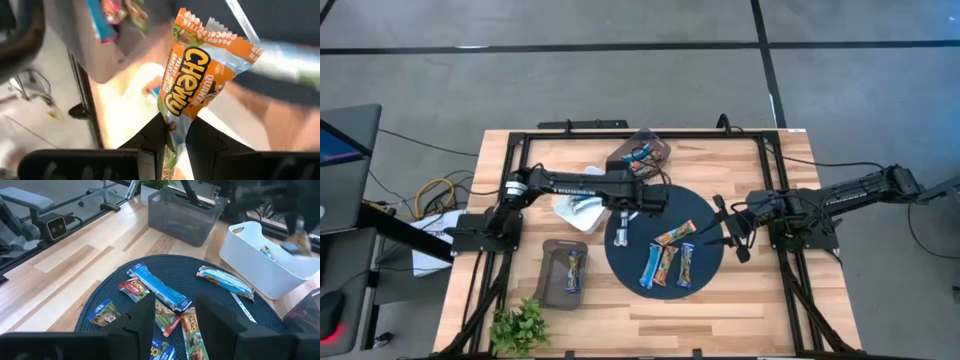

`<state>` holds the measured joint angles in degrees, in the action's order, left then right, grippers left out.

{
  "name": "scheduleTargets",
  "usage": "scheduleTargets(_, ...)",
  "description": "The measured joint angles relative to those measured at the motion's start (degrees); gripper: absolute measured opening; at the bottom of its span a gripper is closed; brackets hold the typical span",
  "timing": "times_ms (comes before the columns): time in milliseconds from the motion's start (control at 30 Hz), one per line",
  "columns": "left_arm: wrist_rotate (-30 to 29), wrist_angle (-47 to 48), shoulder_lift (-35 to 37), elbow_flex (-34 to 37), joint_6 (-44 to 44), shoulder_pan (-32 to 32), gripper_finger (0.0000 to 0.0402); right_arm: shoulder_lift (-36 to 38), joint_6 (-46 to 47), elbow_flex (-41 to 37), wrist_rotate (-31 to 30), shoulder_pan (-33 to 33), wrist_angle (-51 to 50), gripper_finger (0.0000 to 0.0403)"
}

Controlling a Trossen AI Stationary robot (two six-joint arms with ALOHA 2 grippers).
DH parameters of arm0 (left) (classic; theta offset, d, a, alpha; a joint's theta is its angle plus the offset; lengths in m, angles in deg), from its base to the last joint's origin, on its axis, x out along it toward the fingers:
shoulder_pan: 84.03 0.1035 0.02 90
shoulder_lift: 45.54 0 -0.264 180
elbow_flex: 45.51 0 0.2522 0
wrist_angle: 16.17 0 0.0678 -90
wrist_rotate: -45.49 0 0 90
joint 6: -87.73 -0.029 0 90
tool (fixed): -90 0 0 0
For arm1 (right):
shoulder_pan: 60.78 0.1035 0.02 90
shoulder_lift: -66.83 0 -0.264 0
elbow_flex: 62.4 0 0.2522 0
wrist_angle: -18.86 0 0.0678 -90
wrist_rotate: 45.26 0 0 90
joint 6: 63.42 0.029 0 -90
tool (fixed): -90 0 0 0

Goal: Pick and place Granola Bars by type
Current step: Put the yellow granola bar into the white bin

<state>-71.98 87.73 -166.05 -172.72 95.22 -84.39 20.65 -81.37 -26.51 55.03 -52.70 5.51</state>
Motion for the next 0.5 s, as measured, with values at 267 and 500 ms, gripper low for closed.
scheduleTargets(267, 4.3, -0.1, 1.5, 8.4, 2.0, 5.7, 0.0057, -2.4, 2.5, 0.1, -0.1, 0.0, -0.2, 0.0134)
scheduleTargets(500, 4.6, -0.1, 1.5, 16.4, 2.3, 11.0, 0.0057, -5.1, 2.6, 0.0, -1.4, -0.7, -0.3, 0.0134)
